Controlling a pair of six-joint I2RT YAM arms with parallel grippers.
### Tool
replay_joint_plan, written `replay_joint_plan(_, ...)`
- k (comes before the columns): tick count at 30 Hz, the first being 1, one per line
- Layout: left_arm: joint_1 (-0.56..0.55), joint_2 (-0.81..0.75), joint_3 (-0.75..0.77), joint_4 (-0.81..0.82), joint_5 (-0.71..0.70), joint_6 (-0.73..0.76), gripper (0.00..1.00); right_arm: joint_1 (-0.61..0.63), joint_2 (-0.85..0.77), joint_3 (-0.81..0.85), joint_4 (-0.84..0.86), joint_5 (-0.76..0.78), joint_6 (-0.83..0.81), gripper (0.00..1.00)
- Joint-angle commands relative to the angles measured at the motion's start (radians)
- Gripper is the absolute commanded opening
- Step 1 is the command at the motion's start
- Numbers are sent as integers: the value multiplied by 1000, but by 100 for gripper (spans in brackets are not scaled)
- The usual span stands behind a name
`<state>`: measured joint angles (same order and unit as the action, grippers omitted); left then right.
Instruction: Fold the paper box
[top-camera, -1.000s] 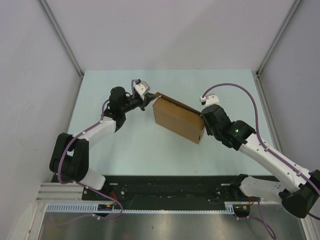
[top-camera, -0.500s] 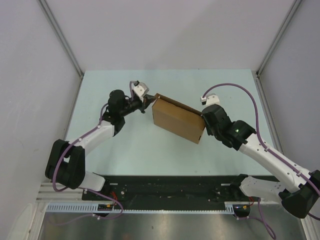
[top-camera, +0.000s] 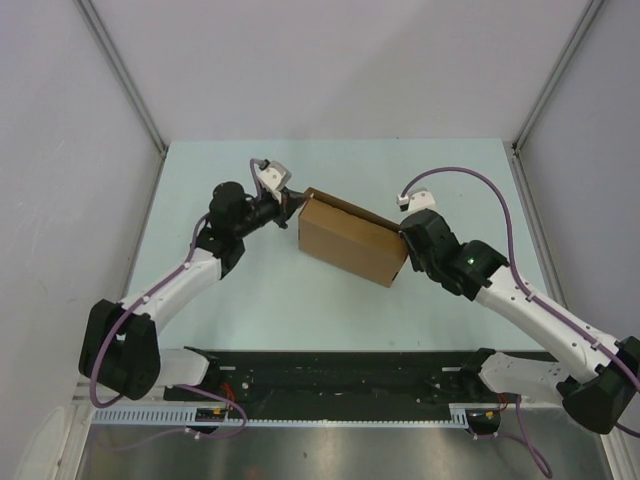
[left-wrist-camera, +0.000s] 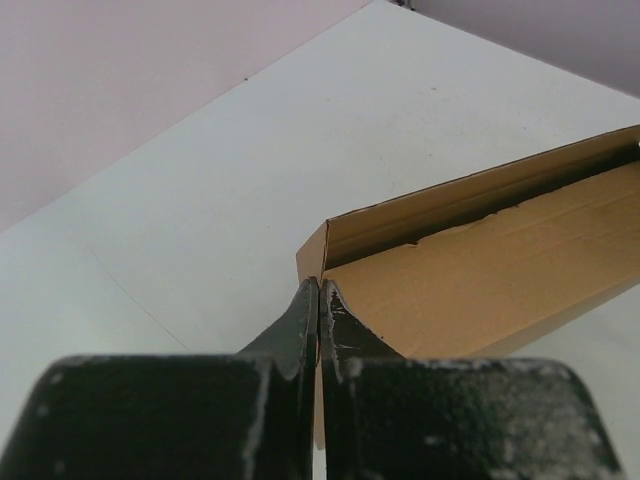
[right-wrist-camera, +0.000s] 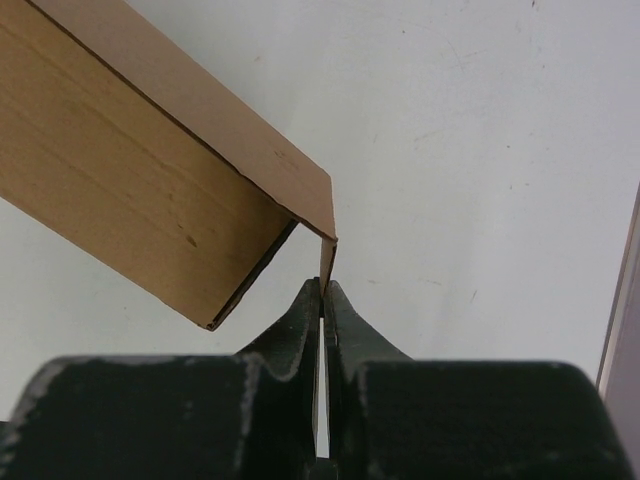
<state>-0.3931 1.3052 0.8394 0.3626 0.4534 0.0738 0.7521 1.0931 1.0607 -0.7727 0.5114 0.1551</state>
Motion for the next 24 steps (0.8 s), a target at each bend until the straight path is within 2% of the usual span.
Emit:
replay_joint_plan(1,-21,-27,47,-31,-2,-58,0,16,22,30,23,-5,-25,2)
replay_joint_plan(12,-29,83,179,-260,-36,-147,0,53,60,47,16,30,-25,2)
replay_joint_plan(24,-30,219,457,-580,-24,-167,0,66,73,50,13,39,-37,2)
